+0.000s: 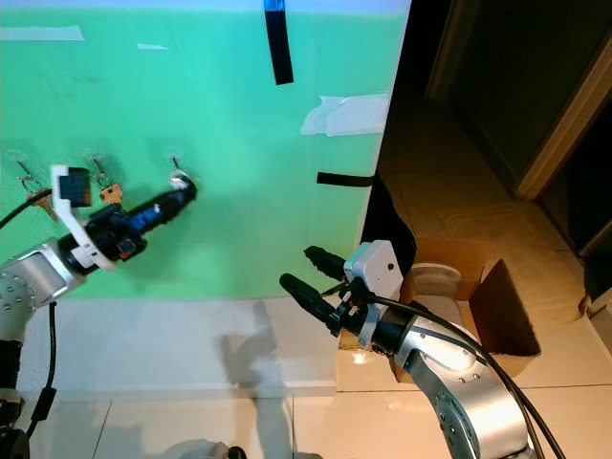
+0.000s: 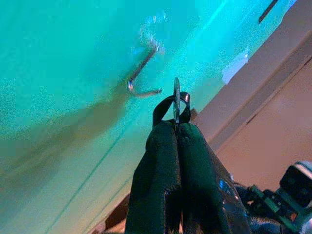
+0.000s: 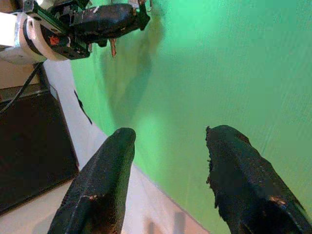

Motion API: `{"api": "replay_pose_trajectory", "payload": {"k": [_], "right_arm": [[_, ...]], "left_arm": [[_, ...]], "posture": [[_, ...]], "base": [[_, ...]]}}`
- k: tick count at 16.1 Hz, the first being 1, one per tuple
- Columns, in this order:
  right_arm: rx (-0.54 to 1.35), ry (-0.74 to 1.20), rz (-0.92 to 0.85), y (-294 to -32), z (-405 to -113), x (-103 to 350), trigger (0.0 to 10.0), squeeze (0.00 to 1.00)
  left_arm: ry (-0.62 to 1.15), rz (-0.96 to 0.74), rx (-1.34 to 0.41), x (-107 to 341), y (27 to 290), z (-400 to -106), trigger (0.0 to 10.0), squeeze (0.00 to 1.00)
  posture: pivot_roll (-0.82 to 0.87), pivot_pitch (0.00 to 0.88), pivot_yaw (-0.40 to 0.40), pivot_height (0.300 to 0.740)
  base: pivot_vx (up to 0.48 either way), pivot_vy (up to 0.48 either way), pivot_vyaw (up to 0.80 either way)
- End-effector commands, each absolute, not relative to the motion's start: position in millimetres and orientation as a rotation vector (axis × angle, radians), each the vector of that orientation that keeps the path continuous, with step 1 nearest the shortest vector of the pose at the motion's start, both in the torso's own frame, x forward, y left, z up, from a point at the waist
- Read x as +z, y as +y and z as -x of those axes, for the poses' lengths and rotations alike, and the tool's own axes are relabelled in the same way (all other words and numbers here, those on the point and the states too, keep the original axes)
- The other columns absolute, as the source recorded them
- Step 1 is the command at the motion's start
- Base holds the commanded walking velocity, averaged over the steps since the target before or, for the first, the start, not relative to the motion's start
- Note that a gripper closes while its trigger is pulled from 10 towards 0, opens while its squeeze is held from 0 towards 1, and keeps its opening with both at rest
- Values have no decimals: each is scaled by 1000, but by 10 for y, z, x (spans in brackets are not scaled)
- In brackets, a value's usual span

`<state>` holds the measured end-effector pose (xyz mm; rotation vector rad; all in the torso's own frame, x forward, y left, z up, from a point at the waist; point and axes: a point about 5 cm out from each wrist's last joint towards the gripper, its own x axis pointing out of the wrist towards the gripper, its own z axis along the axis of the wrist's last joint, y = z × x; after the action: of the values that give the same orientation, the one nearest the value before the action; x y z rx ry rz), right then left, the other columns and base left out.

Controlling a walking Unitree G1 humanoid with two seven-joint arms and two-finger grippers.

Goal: Hang keys on a hook

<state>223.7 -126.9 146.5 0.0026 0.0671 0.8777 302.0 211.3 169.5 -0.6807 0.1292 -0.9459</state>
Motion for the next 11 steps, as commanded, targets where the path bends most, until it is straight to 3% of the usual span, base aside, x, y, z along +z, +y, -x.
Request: {"api": "replay_pose_trajectory", "payload": {"k": [1, 11], "right_arm": [[889, 51, 14, -1261, -2259, 1498, 10000, 0], [896, 58, 21, -1259, -2257, 1480, 10000, 0]], "left_arm": [[111, 673, -933, 1738, 2144, -3026, 10000, 0], [143, 673, -898, 1652, 2151, -3040, 10000, 0]], "posture": [[-97, 0, 66, 740], [-97, 0, 62, 740]], "base": [[0, 0, 0], [0, 0, 0]]}}
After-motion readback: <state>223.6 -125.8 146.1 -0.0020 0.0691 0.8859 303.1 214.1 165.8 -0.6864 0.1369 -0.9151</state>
